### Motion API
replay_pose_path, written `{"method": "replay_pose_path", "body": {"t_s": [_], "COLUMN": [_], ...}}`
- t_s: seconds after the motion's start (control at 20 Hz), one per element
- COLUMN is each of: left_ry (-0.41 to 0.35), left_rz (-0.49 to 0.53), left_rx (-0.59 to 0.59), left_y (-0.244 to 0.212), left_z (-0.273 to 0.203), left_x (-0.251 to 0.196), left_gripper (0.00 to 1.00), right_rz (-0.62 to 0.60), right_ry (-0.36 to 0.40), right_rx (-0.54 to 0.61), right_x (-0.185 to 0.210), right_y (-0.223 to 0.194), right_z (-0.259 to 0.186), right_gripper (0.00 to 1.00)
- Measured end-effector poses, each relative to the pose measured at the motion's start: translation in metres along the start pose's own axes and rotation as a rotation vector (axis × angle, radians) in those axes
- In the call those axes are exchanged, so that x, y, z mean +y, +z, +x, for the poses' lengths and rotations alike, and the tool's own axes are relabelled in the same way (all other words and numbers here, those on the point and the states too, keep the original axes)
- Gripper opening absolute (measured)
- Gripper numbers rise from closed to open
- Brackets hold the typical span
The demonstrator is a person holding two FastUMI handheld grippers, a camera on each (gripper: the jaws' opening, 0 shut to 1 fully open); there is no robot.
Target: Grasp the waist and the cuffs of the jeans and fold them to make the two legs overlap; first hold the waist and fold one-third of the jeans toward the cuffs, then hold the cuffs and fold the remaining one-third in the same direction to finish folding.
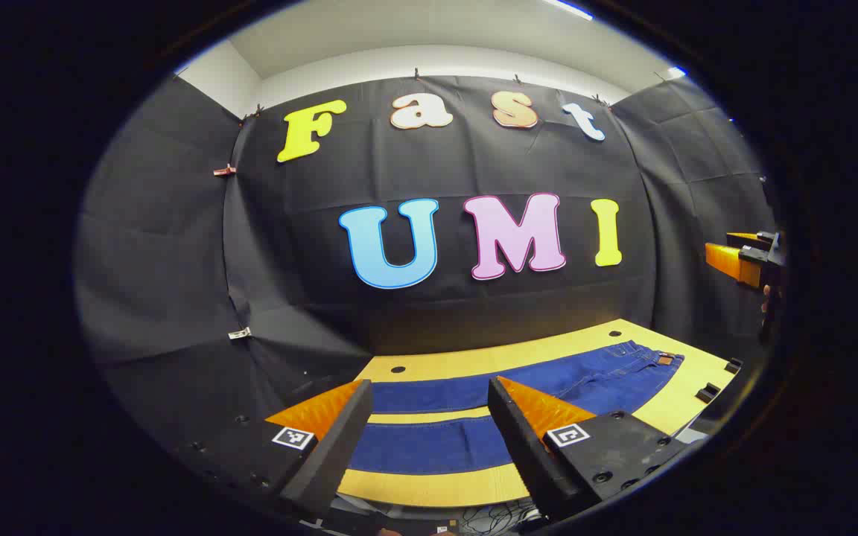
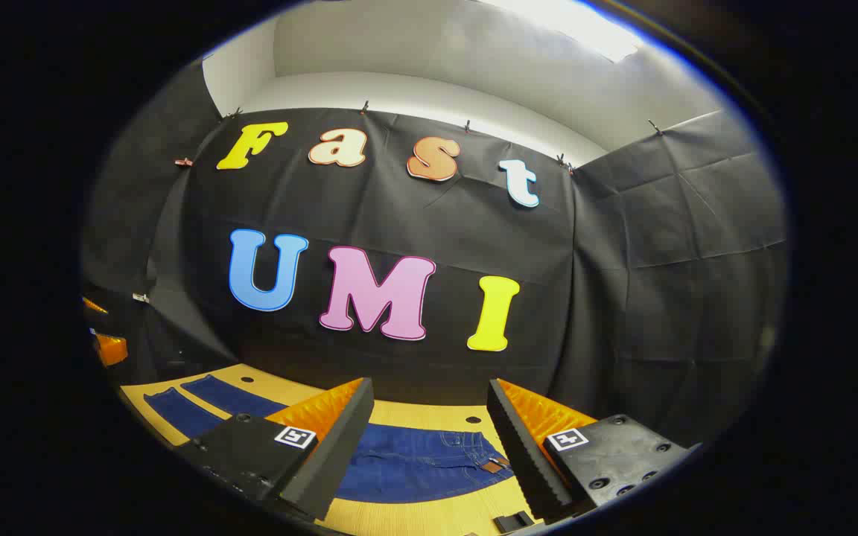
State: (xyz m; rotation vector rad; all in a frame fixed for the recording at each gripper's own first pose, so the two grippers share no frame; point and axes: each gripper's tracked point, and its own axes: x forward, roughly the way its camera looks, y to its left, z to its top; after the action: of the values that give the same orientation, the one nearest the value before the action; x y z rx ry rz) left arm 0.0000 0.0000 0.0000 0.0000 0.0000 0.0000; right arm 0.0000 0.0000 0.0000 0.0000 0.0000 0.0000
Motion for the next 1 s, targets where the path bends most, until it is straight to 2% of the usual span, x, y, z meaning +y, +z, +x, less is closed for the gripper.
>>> {"method": "replay_pose_path", "body": {"t_s": [0.35,1.0], "left_ry": [-0.020,-0.030], "left_rz": [-0.008,-0.027], "left_rx": [-0.003,0.025], "left_y": [0.001,-0.016], "left_z": [0.010,0.013], "left_x": [0.002,0.022], "left_gripper": [0.98,0.98], "right_rz": [0.000,0.001], "right_ry": [-0.005,0.031], "right_rx": [0.009,0.059], "right_x": [0.011,0.041], "right_y": [-0.001,-0.010], "right_z": [0.001,0.000], "right_gripper": [0.96,0.96]}}
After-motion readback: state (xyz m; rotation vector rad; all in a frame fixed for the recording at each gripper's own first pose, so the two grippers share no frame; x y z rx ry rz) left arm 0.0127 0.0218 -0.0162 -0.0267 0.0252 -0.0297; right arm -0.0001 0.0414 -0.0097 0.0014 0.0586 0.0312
